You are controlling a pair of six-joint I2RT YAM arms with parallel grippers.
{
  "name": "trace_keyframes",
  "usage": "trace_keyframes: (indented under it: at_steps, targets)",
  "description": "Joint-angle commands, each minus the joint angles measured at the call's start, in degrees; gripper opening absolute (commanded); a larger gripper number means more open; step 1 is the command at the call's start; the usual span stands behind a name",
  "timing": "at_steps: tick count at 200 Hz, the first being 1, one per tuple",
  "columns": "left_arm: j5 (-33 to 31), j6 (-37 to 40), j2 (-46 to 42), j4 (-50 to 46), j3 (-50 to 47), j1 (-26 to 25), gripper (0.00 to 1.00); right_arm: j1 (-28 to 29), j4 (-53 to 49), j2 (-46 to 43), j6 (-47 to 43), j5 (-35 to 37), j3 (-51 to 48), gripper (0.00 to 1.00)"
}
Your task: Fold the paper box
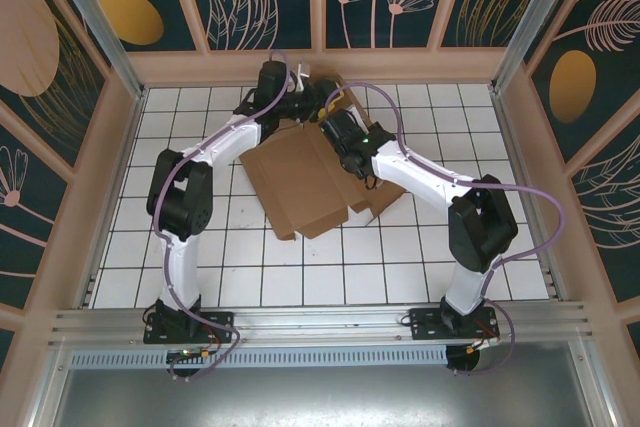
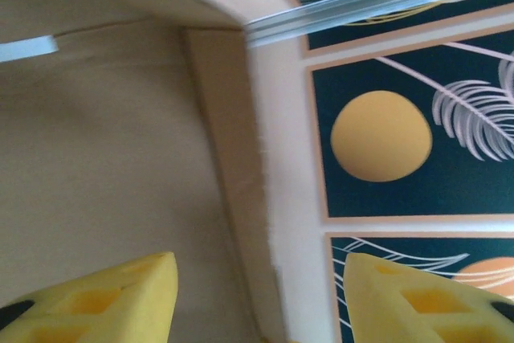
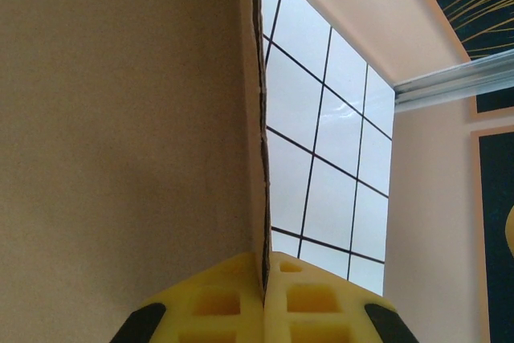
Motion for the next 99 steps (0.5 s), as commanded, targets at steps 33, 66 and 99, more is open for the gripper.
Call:
trace_keyframes:
  at_steps: [33,66,99]
  targets:
    - [0.0,1.1,3.8,-4.7,6.6,-0.3,0.71,-0.1,2.3,-1.3,-0.1,-0.6,-0.2,0.05]
    - [0.6,0.3,7.0,-5.3,11.8,-0.5,0.69,0.1,2.7,-0.8,-0.4,-1.2,0.1,0.05]
    - [0.9,-0.1,10.3,-6.3,14.9,-0.9,0.58,0.2,3.0,-0.5,-0.6,-1.5,0.7,0.05]
